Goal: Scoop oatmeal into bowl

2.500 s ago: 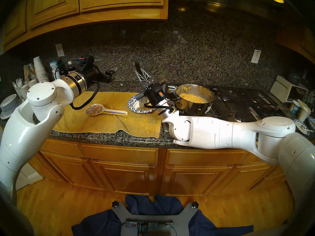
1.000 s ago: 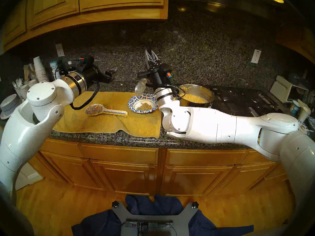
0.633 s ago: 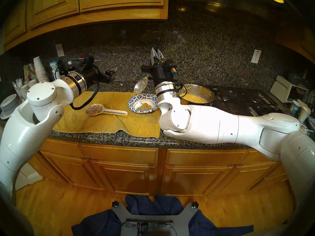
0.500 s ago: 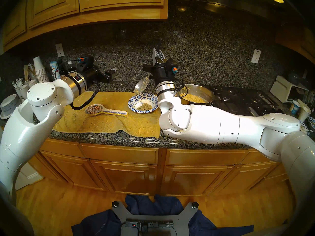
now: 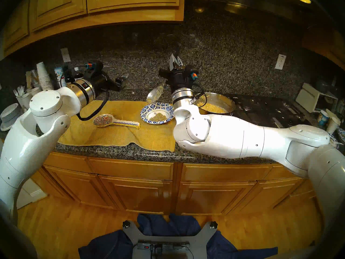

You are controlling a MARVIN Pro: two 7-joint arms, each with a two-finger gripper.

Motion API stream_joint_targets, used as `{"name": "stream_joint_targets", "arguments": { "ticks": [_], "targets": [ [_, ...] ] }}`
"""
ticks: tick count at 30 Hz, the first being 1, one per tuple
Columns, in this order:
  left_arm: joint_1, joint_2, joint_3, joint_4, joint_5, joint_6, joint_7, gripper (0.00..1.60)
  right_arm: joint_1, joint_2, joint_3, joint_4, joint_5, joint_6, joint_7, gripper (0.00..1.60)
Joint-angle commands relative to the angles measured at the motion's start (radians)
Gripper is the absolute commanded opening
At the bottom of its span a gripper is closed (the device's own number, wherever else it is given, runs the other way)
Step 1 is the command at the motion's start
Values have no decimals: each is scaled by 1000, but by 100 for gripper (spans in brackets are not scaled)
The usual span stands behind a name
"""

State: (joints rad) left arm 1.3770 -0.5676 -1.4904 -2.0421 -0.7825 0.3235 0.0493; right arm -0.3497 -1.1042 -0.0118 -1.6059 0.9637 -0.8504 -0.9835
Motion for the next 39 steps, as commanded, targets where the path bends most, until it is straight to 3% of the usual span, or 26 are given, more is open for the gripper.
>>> {"name": "stream_joint_targets", "arguments": {
  "ticks": [1,11,13,20,26,27,28,30,34,35,36,39],
  "targets": [
    [-32,1,-23,-14,2,-17,-1,160,46,19,95,-39,28,-24,-58,0],
    [-31,3,-22,-15,0,-16,1,160,57,101,178,-75,72,-37,-41,0],
    [-31,4,-22,-15,0,-15,2,160,52,154,206,-84,87,-38,-40,0],
    [-30,5,-21,-15,-1,-14,4,160,42,213,245,-53,91,-50,-29,0],
    [-30,6,-20,-16,-2,-14,5,160,7,267,298,-24,85,-56,-27,0],
    [-30,7,-20,-16,-3,-14,6,160,3,333,288,-66,91,-54,-14,0],
    [-30,7,-20,-16,-3,-14,6,160,-8,283,314,-19,83,-59,-25,0],
    [-30,7,-19,-16,-3,-14,6,160,-21,327,316,-43,84,-58,-18,0],
    [-31,8,-19,-16,-4,-15,7,160,-47,351,329,-62,79,-55,-15,0],
    [-31,8,-19,-16,-4,-15,7,160,-56,403,320,-106,81,-47,-6,0],
    [-31,8,-19,-16,-4,-15,7,160,-69,368,339,-75,71,-48,-13,0],
    [-31,9,-19,-16,-5,-15,8,160,-93,405,348,-84,68,-44,-8,0]
  ]
}}
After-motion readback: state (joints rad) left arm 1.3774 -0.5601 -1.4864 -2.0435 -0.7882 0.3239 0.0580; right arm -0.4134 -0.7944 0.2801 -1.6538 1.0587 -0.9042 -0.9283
